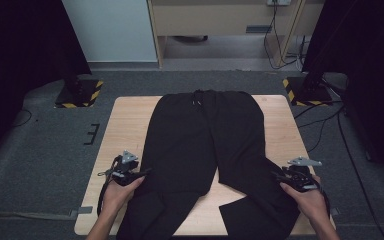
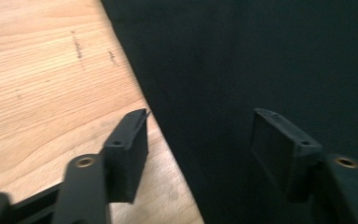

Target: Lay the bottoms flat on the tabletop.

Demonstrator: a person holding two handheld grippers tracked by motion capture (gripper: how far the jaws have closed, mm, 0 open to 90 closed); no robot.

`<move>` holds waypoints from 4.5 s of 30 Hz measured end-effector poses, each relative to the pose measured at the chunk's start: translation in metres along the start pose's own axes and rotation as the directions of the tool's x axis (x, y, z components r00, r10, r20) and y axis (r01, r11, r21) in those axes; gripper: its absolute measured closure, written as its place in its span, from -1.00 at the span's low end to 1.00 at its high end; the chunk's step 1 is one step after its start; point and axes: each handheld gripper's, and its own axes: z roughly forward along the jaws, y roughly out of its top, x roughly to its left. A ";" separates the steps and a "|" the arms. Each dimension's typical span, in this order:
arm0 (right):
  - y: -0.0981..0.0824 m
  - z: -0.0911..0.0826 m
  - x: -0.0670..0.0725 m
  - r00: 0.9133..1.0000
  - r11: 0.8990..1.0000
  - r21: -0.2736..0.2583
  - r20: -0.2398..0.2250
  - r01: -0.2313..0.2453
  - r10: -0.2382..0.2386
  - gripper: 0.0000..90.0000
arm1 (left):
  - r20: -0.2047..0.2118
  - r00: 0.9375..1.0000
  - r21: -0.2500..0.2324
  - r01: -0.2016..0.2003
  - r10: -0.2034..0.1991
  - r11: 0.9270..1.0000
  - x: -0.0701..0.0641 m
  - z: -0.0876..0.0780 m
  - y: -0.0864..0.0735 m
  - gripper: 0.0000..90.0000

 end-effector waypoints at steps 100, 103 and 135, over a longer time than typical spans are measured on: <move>0.102 -0.023 -0.006 0.997 0.996 -0.064 -0.033 0.063 -0.065 1.00 | 0.190 0.977 -0.188 -0.060 0.096 0.980 -0.139 0.033 0.163 0.97; 0.100 -0.007 -0.004 0.998 0.997 -0.042 -0.013 0.058 -0.058 1.00 | 0.200 0.975 -0.170 -0.067 0.101 0.983 -0.138 0.047 0.160 0.97; 0.010 -0.023 0.028 0.996 0.995 -0.068 -0.039 0.076 -0.079 0.40 | 0.346 0.916 -0.176 -0.150 0.204 0.973 -0.188 0.030 0.055 0.16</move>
